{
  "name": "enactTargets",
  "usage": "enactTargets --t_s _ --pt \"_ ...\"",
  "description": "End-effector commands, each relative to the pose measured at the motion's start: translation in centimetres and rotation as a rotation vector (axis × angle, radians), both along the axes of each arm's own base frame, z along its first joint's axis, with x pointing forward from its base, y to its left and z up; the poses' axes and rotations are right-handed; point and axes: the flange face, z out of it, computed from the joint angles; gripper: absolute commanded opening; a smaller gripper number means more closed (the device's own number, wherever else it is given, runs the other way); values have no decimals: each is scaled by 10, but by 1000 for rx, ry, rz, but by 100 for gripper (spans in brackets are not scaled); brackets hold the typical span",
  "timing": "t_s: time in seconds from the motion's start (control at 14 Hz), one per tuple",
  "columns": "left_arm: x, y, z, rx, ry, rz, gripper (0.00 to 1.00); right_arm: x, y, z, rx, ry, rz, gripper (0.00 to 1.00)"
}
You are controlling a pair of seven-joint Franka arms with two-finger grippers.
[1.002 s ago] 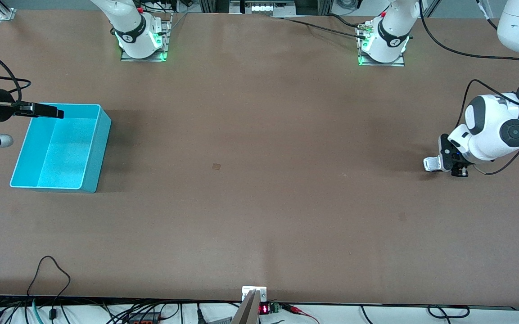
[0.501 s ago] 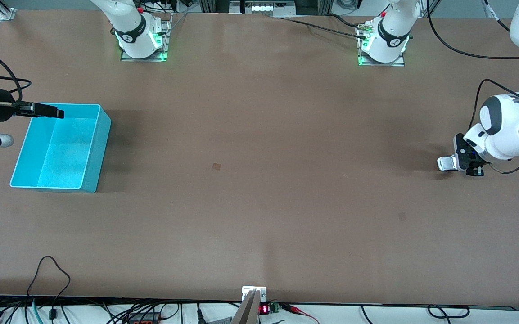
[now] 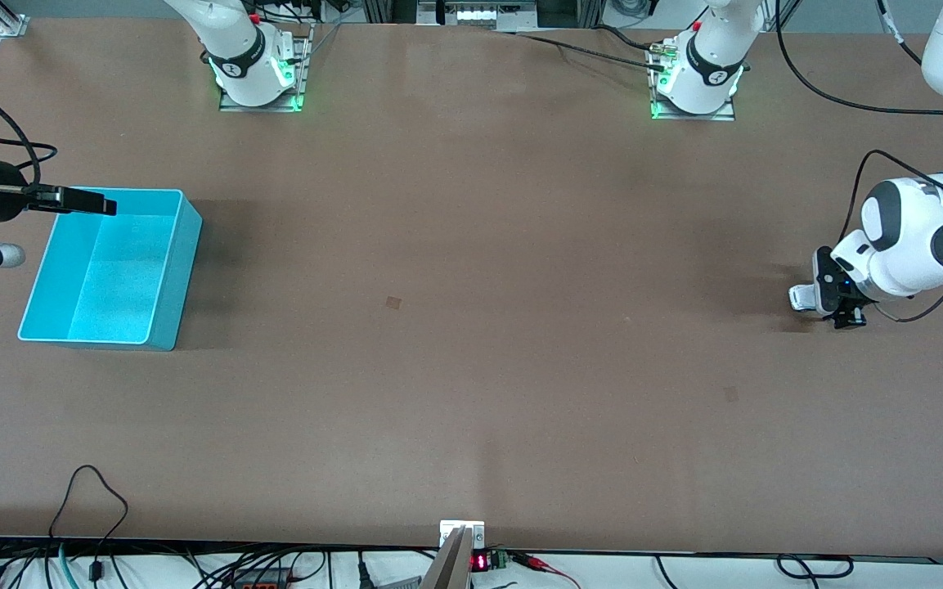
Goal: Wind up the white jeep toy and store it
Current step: 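Keep pulling the jeep back under the left gripper to wind it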
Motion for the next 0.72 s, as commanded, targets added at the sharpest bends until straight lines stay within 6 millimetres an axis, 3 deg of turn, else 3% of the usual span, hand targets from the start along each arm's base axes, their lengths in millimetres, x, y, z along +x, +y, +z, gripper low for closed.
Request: enactTargets --t_s 0.0,0.36,0.64 --pt "7 -17 55 27 7 -54 100 0 0 4 14 -1 15 100" --pt "5 -59 127 -5 38 -33 100 0 -1 4 14 -1 13 100" --pt "19 -103 182 -64 72 -31 100 0 -3 4 13 -1 10 100"
